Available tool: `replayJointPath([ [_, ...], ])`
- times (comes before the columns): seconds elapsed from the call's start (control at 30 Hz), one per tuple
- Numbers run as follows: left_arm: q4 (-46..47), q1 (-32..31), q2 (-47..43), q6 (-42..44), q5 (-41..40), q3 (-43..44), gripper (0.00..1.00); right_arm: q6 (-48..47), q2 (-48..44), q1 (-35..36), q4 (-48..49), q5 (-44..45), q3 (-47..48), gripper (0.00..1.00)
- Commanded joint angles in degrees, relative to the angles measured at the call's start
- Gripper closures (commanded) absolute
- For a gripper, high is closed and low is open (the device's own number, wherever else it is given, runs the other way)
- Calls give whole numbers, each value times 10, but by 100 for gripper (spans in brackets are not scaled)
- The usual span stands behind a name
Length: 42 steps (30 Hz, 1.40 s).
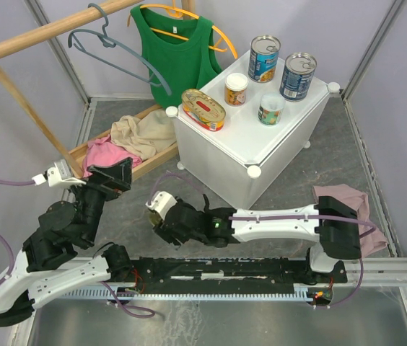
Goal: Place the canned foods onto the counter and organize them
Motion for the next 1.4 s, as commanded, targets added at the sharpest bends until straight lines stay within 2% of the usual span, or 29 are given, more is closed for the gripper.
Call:
replayJointPath([
  [0.0,23,-2,-2,2,-9,-2,1,-5,-86,3,28,19,-9,99],
  [0.2,24,-2,7,1,-5,2,1,-10,-145,3,9,27,-16,99],
  [0.8,22,-1,20,-12,3,2,1,-43,-254,6,-120,42,75,99],
  [1.37,31,-1,44,-15,15,4,1,-129,-333,6,-170,152,157,99],
])
